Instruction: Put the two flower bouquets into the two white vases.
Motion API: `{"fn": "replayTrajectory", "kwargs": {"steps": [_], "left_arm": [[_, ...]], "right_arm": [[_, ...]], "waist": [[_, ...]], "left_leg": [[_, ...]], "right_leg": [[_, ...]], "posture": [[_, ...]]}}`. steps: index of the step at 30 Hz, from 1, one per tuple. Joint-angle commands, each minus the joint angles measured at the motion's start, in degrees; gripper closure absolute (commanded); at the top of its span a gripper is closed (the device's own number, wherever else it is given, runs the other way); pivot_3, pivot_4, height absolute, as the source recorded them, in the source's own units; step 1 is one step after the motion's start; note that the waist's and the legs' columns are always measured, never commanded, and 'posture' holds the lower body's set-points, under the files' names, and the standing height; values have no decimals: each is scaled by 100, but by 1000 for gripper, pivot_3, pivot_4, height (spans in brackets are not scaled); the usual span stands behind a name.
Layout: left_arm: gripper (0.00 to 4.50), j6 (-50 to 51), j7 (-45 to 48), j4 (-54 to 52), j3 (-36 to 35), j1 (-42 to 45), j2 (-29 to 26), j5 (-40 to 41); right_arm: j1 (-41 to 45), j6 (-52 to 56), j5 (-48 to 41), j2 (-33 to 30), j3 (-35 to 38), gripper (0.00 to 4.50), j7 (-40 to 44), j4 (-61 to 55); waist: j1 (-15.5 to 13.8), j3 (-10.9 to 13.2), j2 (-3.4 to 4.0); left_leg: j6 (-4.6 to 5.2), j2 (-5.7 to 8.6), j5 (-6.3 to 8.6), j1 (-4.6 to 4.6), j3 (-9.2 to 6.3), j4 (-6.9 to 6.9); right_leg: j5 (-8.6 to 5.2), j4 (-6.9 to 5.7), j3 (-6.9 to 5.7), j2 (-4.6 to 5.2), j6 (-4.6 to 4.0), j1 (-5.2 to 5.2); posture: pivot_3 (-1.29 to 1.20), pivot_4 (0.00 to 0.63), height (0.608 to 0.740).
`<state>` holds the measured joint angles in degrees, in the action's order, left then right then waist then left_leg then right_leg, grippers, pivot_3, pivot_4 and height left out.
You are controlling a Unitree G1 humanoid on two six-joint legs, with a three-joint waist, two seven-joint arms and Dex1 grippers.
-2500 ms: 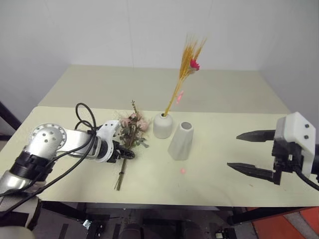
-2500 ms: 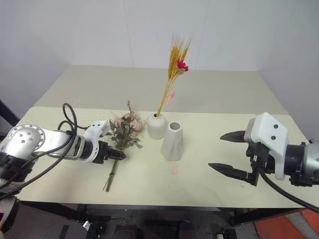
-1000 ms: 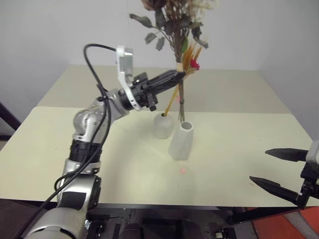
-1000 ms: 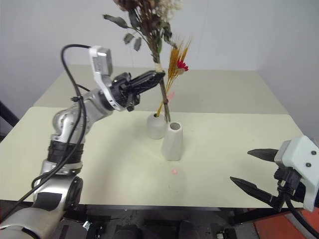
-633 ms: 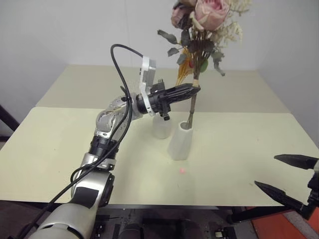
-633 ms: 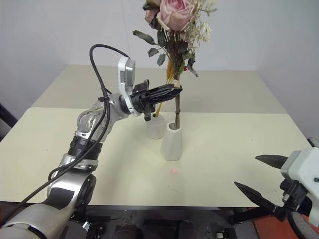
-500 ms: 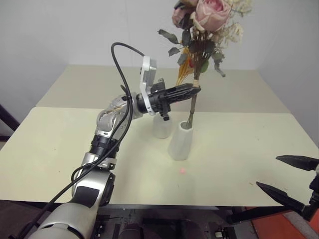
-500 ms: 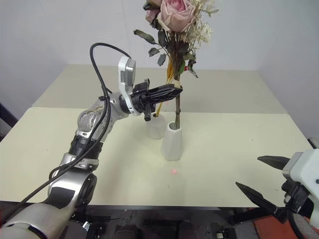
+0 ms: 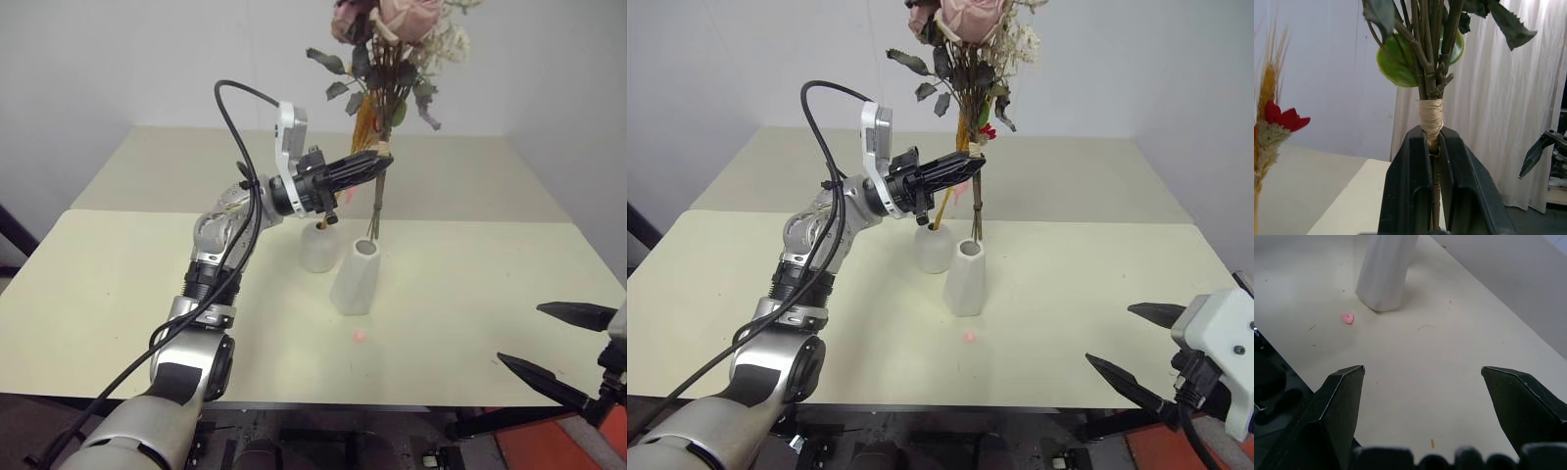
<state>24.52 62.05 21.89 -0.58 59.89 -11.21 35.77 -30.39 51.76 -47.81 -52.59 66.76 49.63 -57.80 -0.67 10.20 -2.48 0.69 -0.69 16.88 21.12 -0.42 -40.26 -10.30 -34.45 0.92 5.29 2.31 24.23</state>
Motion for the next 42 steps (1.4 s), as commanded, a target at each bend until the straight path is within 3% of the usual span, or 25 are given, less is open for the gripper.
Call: {"fn": "replayTrajectory", "kwargs": {"steps": [1, 42], "left_arm": [[4492, 98, 87, -336, 15, -20, 1, 21], [4492, 243, 7, -655, -70, -94, -65, -16]], "right_arm": [[35, -132, 61, -71, 3, 0, -61, 47], [174, -180, 240, -36, -291, 0, -216, 19]], "waist": [[-1, 0, 0], [-1, 0, 0]], "left_leg": [[0, 0, 0, 0, 0, 0], [0, -1, 0, -3, -1, 0]], "right_leg": [[0, 0, 0, 0, 0, 0], [4, -1, 0, -1, -5, -1]], "posture": [[0, 150, 740], [0, 150, 740]]}}
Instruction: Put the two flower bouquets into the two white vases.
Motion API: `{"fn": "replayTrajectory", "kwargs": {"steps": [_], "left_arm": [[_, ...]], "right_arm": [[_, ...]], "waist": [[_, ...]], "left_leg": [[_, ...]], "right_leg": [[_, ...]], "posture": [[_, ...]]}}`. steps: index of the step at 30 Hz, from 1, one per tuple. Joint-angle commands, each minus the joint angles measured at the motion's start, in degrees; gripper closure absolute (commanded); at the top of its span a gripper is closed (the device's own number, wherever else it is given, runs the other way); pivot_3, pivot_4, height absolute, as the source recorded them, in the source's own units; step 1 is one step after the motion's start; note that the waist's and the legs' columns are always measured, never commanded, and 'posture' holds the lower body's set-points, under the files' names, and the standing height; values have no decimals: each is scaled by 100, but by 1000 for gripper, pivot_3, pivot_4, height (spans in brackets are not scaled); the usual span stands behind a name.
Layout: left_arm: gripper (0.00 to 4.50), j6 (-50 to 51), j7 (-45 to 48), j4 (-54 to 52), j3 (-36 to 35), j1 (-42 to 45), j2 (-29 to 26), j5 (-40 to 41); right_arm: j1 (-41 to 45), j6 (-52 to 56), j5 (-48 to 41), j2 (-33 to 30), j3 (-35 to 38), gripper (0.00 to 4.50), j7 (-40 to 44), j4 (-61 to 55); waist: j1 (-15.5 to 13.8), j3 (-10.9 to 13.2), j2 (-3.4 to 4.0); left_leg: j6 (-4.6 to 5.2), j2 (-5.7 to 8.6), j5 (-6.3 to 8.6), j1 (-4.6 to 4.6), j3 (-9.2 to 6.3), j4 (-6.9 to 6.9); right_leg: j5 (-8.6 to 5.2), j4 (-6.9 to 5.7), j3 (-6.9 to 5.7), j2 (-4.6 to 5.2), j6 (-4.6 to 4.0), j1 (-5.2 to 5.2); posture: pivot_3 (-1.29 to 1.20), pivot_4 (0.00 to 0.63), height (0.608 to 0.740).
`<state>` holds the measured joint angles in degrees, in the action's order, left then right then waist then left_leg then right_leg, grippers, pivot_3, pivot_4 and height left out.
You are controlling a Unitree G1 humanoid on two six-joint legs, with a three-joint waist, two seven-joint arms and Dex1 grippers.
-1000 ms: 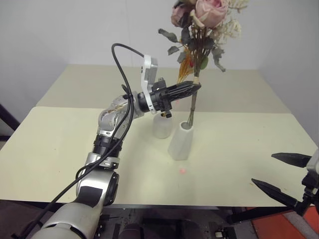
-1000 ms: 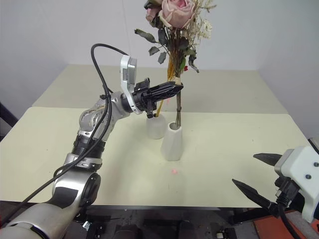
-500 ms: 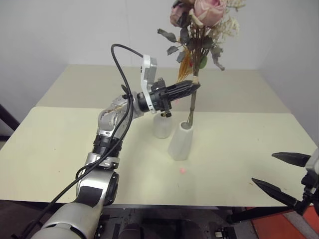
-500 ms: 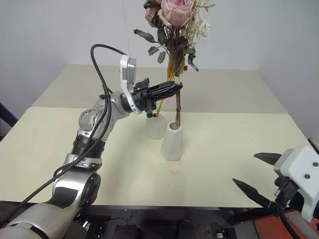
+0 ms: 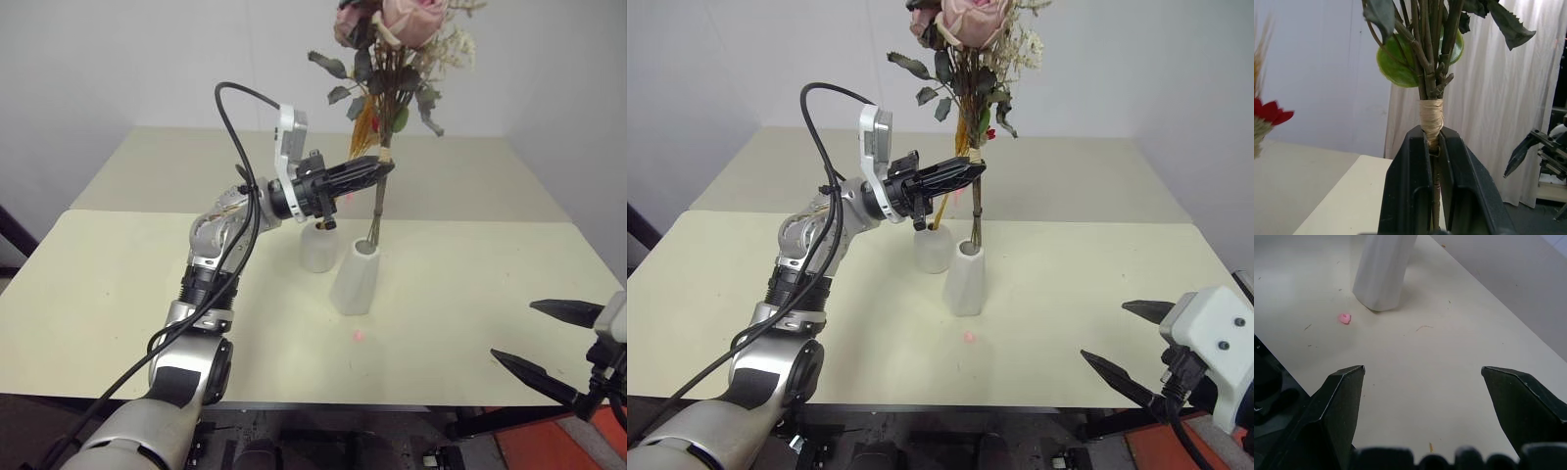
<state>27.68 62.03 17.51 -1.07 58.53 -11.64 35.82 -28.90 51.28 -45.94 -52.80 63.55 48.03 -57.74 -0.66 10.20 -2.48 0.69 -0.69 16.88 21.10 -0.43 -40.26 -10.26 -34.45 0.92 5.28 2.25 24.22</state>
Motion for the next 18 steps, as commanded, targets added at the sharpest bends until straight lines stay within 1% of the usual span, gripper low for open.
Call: {"fn": "replayTrajectory", "kwargs": {"steps": [1, 7, 18], "left_arm": [[4492, -63, -5, -213, -34, 50, -21, -15], [4492, -9, 46, -320, -31, -10, -77, 27], [4492, 9, 73, -187, 12, -176, -91, -81]], "right_arm": [[27, -134, 62, -15, 15, 0, -59, 15], [81, -147, 103, -27, -108, 0, -102, 20], [102, -160, 153, -10, -124, 0, -84, 28]], "waist": [[-2, 0, 0], [1, 0, 0], [0, 0, 0]], "left_leg": [[0, 0, 0, 0, 0, 0], [0, 0, 0, 0, 0, -1], [0, 1, 0, -1, -1, -1]], "right_leg": [[0, 0, 0, 0, 0, 0], [1, 0, -1, 0, -1, 1], [2, 0, -1, 0, -2, 1]], "posture": [[0, 150, 740], [0, 150, 740], [0, 150, 740]]}}
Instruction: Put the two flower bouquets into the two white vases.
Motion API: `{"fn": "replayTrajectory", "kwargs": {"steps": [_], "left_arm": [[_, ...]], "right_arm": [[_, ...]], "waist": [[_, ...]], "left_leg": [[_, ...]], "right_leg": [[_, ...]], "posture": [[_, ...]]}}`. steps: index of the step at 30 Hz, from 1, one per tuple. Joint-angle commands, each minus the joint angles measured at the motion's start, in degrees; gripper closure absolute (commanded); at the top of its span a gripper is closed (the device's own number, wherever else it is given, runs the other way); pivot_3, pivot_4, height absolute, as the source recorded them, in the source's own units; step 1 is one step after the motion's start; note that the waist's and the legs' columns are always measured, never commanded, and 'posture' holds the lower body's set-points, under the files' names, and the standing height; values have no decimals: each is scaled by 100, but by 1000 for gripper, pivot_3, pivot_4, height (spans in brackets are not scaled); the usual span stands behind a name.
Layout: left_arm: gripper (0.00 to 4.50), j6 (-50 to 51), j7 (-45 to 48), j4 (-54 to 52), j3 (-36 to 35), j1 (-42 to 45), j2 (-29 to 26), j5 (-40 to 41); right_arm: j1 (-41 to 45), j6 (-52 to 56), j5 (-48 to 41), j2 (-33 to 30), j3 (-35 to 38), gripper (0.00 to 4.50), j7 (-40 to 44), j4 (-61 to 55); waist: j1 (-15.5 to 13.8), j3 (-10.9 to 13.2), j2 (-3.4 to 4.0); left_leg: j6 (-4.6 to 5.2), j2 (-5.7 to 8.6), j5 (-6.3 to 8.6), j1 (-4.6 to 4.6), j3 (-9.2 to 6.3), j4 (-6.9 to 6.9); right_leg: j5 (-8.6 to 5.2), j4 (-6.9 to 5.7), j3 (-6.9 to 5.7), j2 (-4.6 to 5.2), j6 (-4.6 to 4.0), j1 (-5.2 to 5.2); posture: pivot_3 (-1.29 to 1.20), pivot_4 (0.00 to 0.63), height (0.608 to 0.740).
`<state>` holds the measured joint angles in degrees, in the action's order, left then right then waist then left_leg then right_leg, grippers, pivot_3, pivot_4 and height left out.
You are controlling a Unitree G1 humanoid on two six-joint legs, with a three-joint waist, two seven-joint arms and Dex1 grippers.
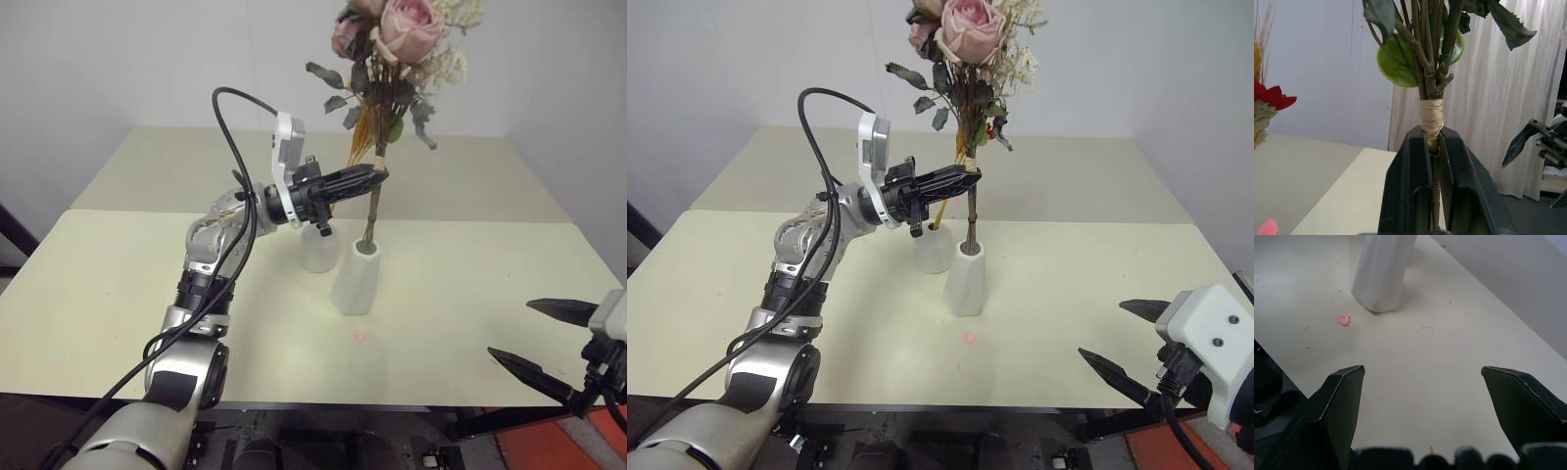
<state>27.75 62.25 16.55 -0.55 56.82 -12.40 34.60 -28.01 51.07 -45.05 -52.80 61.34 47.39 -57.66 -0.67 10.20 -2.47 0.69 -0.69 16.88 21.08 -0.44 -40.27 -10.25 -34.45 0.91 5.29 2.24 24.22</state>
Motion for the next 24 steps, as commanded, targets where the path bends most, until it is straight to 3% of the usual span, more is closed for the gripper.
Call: {"fn": "replayTrajectory", "kwargs": {"steps": [1, 24], "left_arm": [[4492, -18, 65, -62, -27, -24, -13, 17], [4492, -404, 266, 100, 392, -394, 112, -605]], "right_arm": [[1, -145, 72, -1, 107, 0, -11, 22], [44, -211, 219, 38, -24, 0, -69, 25]], "waist": [[2, 0, 0], [-2, 0, 1]], "left_leg": [[0, 0, 0, 0, 0, 0], [0, 0, 0, 0, 0, -2]], "right_leg": [[0, 0, 0, 0, 0, 0], [1, 0, 0, 0, 0, 0]], "posture": [[0, 150, 740], [0, 150, 740]]}}
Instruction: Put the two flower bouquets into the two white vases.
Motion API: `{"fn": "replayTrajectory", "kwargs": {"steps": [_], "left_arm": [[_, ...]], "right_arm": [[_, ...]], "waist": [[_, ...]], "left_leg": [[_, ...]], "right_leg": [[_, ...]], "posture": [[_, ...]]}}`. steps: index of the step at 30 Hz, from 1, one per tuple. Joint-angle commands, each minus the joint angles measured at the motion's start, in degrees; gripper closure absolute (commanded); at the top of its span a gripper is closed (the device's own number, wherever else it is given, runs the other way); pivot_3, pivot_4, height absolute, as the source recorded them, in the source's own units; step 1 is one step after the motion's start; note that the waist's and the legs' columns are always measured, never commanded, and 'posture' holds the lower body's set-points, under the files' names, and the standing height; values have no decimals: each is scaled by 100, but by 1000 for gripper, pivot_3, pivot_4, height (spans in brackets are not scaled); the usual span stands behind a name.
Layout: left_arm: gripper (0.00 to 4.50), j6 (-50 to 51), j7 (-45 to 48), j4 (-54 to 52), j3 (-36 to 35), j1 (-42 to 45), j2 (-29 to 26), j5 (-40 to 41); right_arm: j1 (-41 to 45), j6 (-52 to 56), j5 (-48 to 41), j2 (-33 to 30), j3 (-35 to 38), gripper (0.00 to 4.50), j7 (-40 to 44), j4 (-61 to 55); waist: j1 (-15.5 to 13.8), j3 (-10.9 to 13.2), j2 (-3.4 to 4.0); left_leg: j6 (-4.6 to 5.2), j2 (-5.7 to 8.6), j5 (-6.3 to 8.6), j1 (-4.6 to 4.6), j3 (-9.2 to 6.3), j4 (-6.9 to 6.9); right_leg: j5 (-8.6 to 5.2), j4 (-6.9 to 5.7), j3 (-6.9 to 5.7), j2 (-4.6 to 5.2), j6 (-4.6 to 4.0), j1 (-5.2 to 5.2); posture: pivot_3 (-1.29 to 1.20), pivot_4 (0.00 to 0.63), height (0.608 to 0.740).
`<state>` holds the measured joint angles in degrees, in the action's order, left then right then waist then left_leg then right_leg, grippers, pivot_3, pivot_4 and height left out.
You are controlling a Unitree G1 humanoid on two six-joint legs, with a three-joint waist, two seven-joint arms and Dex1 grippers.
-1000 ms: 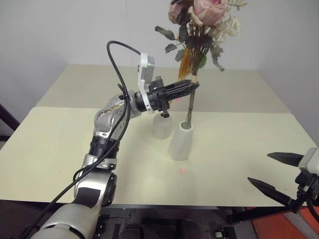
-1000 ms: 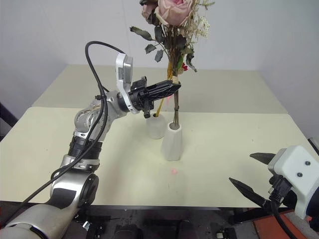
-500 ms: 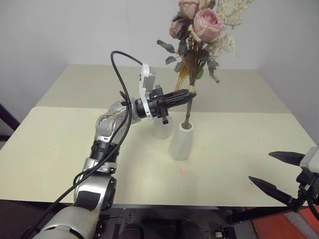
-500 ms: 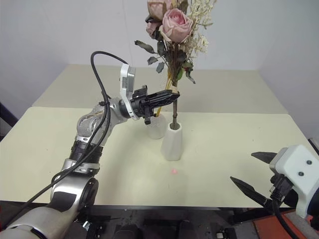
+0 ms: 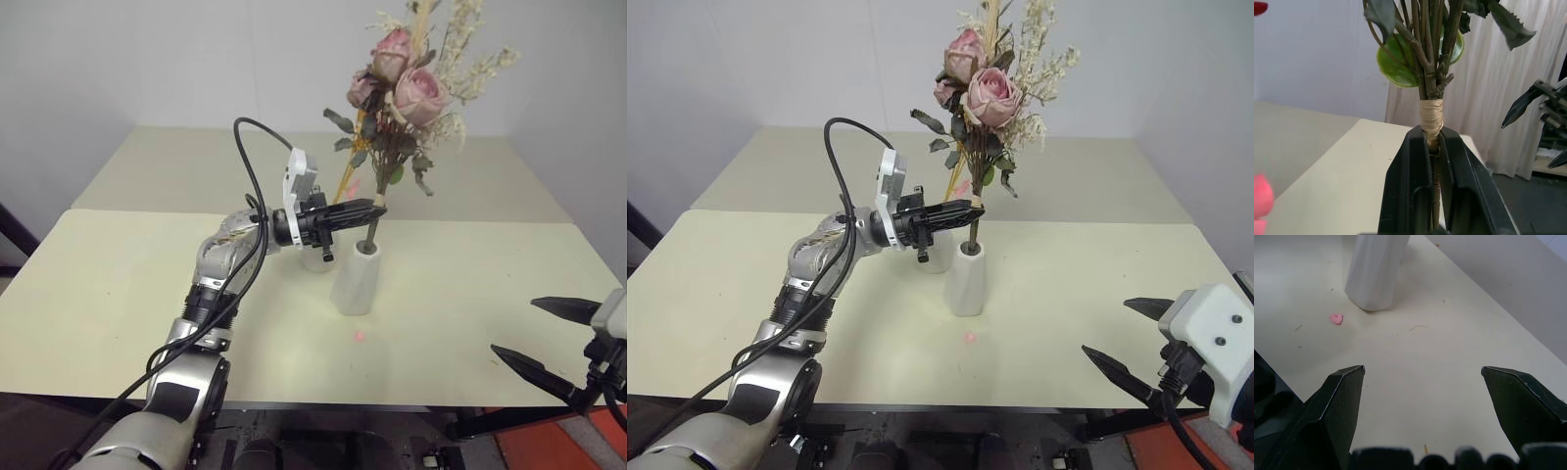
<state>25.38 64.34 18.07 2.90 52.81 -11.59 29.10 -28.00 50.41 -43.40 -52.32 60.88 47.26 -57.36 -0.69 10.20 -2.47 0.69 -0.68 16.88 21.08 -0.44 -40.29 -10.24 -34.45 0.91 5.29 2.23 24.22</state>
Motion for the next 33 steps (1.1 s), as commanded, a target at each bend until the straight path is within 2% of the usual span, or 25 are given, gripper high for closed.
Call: {"fn": "replayTrajectory", "kwargs": {"steps": [1, 7, 9, 13, 18, 21, 26, 33], "left_arm": [[4492, -176, 56, -51, 48, -3, 34, -57], [4492, -257, 106, -81, 90, -87, 27, -104], [3774, -240, 119, -104, 89, -93, 27, -100], [2620, -349, 178, -177, 152, -112, -53, -211], [1041, -265, 602, -517, 367, -297, -502, -287], [101, -60, 480, -709, 303, -471, -706, -245], [101, 245, 219, -1175, -7, -771, -1050, -51], [101, 359, 281, -1918, -638, -1353, -2076, 170]], "right_arm": [[51, -142, 57, -18, 16, 0, -54, 3], [93, -134, 45, -49, 21, 0, -30, 22], [96, -133, 45, -53, 32, 0, -21, 24], [76, -139, 60, -48, 46, 0, 2, 25], [76, -145, 73, -59, 58, 0, 21, 60], [25, -172, 129, -9, 24, 0, 30, 56], [24, -216, 162, -46, -33, 0, 77, 127], [158, -319, 290, -378, -13, 0, 414, 560]], "waist": [[1, 0, 0], [2, 0, 0], [1, 0, 0], [1, 0, 0], [18, -1, 1], [10, -1, 2], [11, -1, 2], [30, -2, 4]], "left_leg": [[0, 0, 0, 0, 0, 0], [0, -1, 0, 0, 0, 0], [0, -1, 0, 0, 0, 0], [0, -1, 0, 0, 0, 0], [0, -2, 0, 0, 1, 1], [0, -3, 0, -2, 1, 1], [0, -3, 0, -3, -1, 0], [0, -8, 0, -9, 0, 0]], "right_leg": [[0, 0, 0, 0, 0, 0], [0, -1, 0, -1, 0, 1], [0, -1, 0, 0, 0, 0], [0, -1, 0, 0, 0, 1], [0, -4, 2, -2, 0, 1], [0, -6, 2, -2, 0, 1], [-1, -6, 0, -1, 1, 3], [-1, -12, 0, -4, 1, 4]], "posture": [[0, 150, 740], [0, 150, 740], [0, 150, 740], [0, 150, 740], [0, 150, 740], [0, 150, 740], [0, 150, 740], [0, 150, 740]]}}
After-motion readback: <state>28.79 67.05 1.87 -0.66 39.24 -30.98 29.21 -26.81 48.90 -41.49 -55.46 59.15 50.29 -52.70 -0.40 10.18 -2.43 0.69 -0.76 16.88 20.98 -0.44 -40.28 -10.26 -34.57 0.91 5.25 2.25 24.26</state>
